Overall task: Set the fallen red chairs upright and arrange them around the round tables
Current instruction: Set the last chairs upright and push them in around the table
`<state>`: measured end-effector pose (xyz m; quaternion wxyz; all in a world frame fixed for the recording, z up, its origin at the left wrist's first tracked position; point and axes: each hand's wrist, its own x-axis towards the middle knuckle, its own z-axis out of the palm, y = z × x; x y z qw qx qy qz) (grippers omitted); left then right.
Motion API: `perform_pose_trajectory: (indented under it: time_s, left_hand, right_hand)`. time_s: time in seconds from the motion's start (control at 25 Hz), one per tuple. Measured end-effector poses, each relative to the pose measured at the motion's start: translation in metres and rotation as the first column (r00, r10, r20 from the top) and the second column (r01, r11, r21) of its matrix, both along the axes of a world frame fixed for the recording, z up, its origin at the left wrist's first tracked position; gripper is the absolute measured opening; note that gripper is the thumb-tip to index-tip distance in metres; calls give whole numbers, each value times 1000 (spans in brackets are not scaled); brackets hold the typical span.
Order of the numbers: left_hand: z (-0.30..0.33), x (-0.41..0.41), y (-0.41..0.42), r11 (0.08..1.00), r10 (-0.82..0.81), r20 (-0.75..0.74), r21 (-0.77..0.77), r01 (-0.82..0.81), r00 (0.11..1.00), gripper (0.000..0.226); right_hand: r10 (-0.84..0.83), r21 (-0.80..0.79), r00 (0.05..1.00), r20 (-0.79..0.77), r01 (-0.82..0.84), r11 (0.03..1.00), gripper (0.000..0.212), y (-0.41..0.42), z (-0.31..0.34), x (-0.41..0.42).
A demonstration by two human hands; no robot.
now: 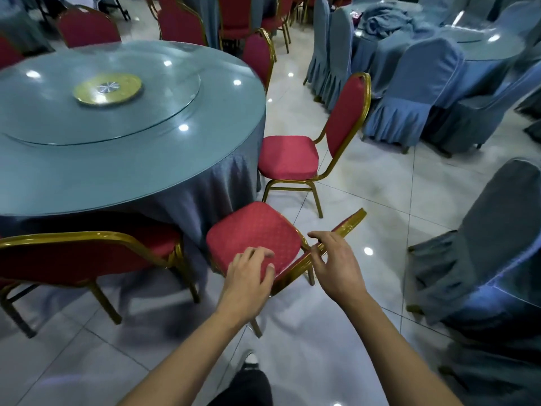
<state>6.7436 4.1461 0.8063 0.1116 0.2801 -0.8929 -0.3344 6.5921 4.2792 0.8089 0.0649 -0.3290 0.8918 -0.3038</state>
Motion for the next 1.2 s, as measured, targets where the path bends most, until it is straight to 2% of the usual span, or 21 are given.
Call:
perform_pose_trajectory:
  time_s: [0.16, 0.36, 0.6, 0.76, 0.92, 1.08, 1.2]
  left_hand:
    - [-9, -49, 27, 999, -36, 42, 11, 36, 998, 21]
    - [-22, -112, 36, 999, -13, 79, 44, 10, 997, 19]
    - [-41, -148, 62, 996, -24, 195, 92, 6, 981, 24]
    - [-47, -158, 78, 985, 163, 295, 9, -174, 941, 41]
    - [-57, -177, 94, 915, 394, 352, -66, -397, 849, 68]
    - [-72, -202, 89, 857, 506, 306, -67, -512, 807, 57]
    - [-75, -231, 62, 836, 544, 273, -89, -542, 794, 64]
  right_hand:
    - [-29, -5, 1000, 4, 29, 1000, 27, 18, -9, -56]
    - [-41, 67, 999, 30, 38, 997, 32, 17, -24, -126]
    - [49, 180, 999, 9, -50, 982, 30, 33, -55, -190]
    - [206, 147, 979, 1, -204, 968, 42, 48, -86, -212]
    - [308, 37, 951, 21, -309, 950, 57, 48, -108, -222]
    - [389, -31, 920, 43, -388, 921, 61, 25, -118, -252]
    - [484, 0, 875, 24, -484, 875, 61, -10, -111, -289]
